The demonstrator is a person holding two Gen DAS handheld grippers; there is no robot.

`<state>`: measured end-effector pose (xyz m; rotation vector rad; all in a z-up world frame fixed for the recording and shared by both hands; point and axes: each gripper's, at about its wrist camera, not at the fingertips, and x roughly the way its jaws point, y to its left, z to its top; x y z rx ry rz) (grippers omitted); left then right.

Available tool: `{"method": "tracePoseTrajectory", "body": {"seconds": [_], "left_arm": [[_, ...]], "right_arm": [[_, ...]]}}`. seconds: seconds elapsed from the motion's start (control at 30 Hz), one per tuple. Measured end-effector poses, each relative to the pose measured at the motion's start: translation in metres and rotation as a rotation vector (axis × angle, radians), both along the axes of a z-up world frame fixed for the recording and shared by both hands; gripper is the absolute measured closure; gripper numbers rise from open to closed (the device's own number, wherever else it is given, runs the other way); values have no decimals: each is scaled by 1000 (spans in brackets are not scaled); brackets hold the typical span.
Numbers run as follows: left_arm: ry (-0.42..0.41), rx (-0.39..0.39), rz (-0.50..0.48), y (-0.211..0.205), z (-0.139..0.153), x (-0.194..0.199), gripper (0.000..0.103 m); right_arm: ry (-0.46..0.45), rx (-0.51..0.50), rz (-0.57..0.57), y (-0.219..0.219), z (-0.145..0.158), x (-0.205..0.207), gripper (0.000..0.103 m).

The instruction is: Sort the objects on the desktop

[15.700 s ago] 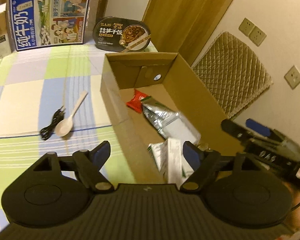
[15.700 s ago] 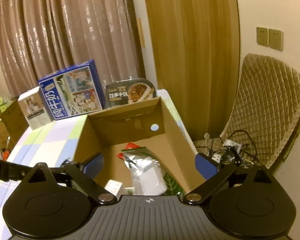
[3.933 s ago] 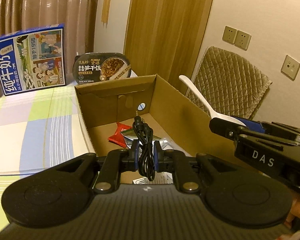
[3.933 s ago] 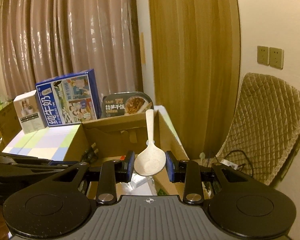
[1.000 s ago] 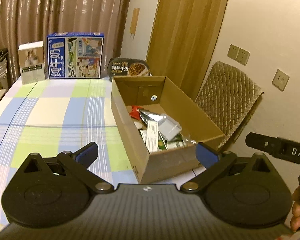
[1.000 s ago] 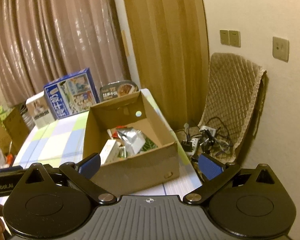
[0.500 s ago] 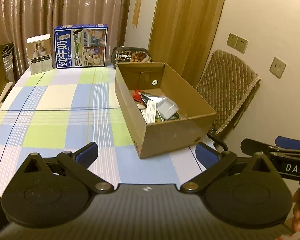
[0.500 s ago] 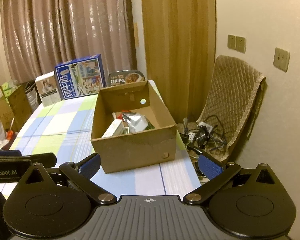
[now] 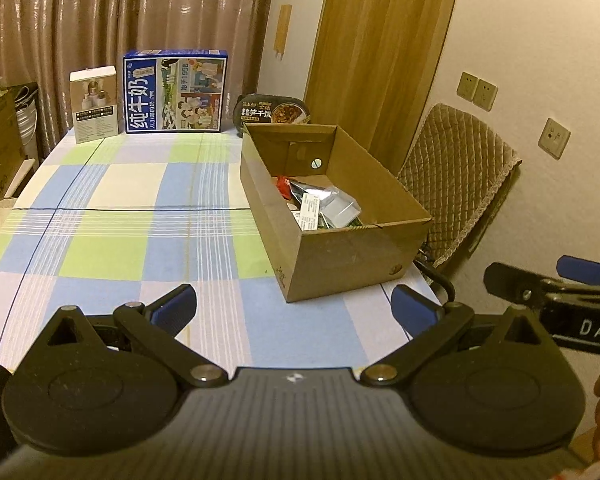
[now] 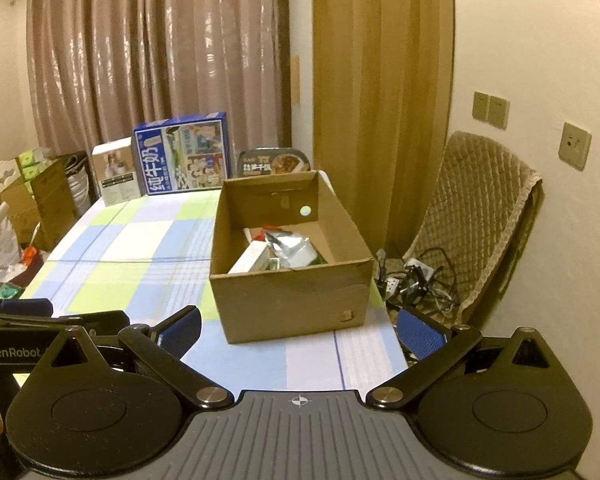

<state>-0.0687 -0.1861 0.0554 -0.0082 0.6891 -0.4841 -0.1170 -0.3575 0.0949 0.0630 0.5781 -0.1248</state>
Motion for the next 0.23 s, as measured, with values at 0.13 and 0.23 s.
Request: {"method": "tracePoseTrajectory", "body": {"seconds": [0.13,0.23], "left_arm": [[0,-1,7,4,-1,0,1],[-10,1,15,6,-2,0,1]], "right_arm": [[5,-4,7,4,-4,2,2],[8,-3,6,4,-6,2,2]]}}
